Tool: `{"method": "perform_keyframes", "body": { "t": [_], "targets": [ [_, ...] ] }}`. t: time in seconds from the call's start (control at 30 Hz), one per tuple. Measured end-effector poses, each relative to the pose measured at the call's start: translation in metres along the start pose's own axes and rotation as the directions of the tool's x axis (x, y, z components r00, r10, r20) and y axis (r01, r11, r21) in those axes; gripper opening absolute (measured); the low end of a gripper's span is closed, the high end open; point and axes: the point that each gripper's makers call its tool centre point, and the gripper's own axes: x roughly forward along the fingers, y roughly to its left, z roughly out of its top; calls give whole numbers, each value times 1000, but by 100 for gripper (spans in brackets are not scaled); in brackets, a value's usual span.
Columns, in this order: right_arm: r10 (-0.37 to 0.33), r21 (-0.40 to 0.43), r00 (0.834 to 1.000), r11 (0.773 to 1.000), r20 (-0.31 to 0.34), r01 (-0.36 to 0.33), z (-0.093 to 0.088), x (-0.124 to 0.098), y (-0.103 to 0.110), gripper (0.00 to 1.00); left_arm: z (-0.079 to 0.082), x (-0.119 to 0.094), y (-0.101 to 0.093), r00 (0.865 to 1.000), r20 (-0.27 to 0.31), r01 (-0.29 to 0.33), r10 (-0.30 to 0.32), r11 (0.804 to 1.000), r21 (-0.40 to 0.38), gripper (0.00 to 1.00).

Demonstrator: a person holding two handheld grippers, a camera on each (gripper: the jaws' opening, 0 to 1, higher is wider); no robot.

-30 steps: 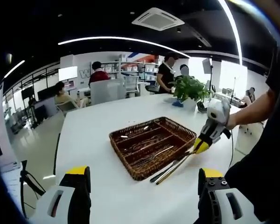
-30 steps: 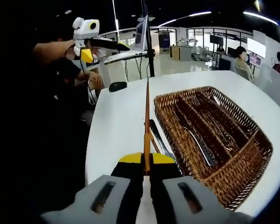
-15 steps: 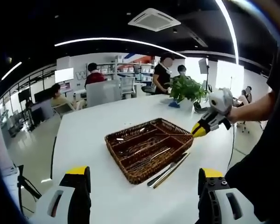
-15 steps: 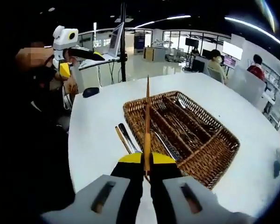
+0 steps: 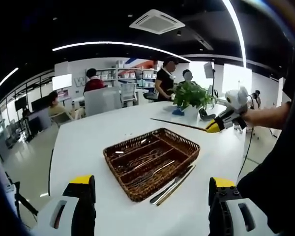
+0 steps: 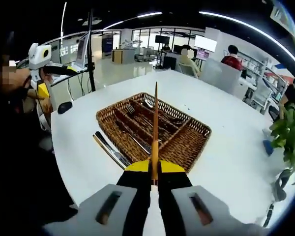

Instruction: Arrange the knives, forks, and spoons in their matching storage slots by inserting each utensil handle-first until every utensil is classified and aligned in the correct compartment

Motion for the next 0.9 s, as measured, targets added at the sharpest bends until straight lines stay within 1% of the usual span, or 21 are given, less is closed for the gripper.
{"method": "perform_keyframes", "body": {
  "t": [0.1, 0.23, 0.3, 0.33, 0.4, 0.53, 0.67, 0.8, 0.87, 0.9],
  "targets": [
    [-50, 42, 999, 998, 1, 50, -4, -5, -12, 1, 0, 4, -4, 1000, -11, 10, -10, 1000, 18, 100],
    [-109, 117, 994, 987, -9, 110, -13, -10, -23, 1, 2, 6, -7, 1000, -7, 18, -17, 1000, 21, 100],
    [-147, 114, 989, 982, -24, 149, -19, -13, -29, 1, 3, 7, -8, 1000, -7, 20, -20, 1000, 24, 100],
    [-172, 129, 985, 976, -28, 174, -22, -16, -33, 1, 4, 7, -8, 1000, -6, 22, -22, 999, 26, 100],
    [-202, 183, 979, 962, -26, 203, -24, -21, -38, 1, 6, 8, -9, 1000, -3, 26, -26, 999, 31, 100],
    [-221, 236, 974, 945, -44, 225, -33, -27, -40, 1, 7, 10, -9, 999, 2, 32, -32, 999, 34, 100],
    [-223, 257, 973, 939, -53, 229, -38, -32, -37, 1, 7, 11, -11, 999, 7, 38, -38, 999, 36, 100],
    [-218, 282, 974, 932, -60, 225, -39, -32, -35, 1, 6, 8, -9, 999, 22, 27, -28, 999, 30, 100],
    [-203, 309, 977, 927, -63, 213, -38, -31, -33, 1, 5, 7, -8, 999, 21, 23, -24, 999, 30, 100],
    [-203, 308, 977, 927, -62, 213, -38, -31, -33, 1, 5, 6, -8, 1000, 21, 23, -23, 999, 31, 100]
  ]
}}
